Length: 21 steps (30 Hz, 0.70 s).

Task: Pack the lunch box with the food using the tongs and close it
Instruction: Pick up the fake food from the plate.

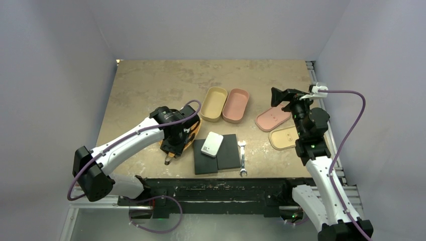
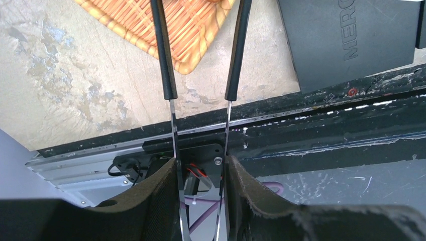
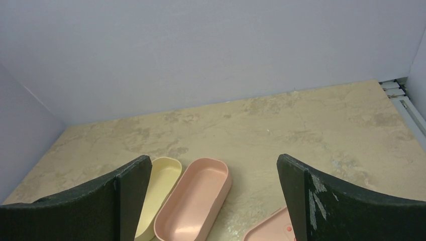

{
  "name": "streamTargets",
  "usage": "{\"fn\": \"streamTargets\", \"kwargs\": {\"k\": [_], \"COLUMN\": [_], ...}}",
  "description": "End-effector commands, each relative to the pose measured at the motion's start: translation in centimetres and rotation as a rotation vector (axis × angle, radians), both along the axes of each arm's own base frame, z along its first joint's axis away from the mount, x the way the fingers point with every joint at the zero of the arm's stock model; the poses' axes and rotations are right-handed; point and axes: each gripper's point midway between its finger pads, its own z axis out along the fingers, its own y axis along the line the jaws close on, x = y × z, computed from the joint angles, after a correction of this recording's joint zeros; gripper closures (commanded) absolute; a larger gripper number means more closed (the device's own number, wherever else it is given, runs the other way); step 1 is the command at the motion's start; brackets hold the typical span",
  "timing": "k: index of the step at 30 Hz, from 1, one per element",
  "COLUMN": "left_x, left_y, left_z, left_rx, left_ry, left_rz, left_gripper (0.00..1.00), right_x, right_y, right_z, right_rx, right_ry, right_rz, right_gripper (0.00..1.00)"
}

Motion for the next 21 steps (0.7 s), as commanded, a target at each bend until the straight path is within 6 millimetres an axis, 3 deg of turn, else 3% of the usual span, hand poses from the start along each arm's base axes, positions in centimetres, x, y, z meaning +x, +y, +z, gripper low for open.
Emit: {"fn": "streamTargets", "kwargs": {"k": [1, 9, 11, 13, 15, 21], "left_x": [-0.35, -0.39, -0.35, -0.18, 0.02, 0.20], "left_y": [-0.17, -0.07, -0.10, -0.15, -0.28, -0.28], "left_z": [0.22, 0.13, 0.22, 0.44, 0.81, 1.06], "left_rx": [-0.030, -0.026, -0.027, -0.032, -0.042, -0.041], "left_ry": [-0.012, -0.011, -0.012, -0.023, -0.037, -0.044], "left_rz": [0.018, 0.021, 0.020, 0.017, 0.011, 0.005], "left_gripper": [0.65, 0.66, 0.72, 0.91, 1.00, 1.00], "right_x": [-0.31, -0.28, -0.28, -0.27, -0.23, -0.19], "right_y": [0.32, 0.32, 0.34, 0.33, 0.30, 0.35], "right_z": [1.14, 1.09, 1.10, 1.08, 1.07, 1.05], "right_rx": [-0.002, -0.002, -0.002, -0.002, -0.002, -0.002], "right_ry": [-0.038, -0.037, -0.037, -0.037, -0.036, -0.035], "right_rz": [0.018, 0.018, 0.019, 0.018, 0.017, 0.019], "right_gripper": [0.01, 0.01, 0.01, 0.01, 0.01, 0.01]}}
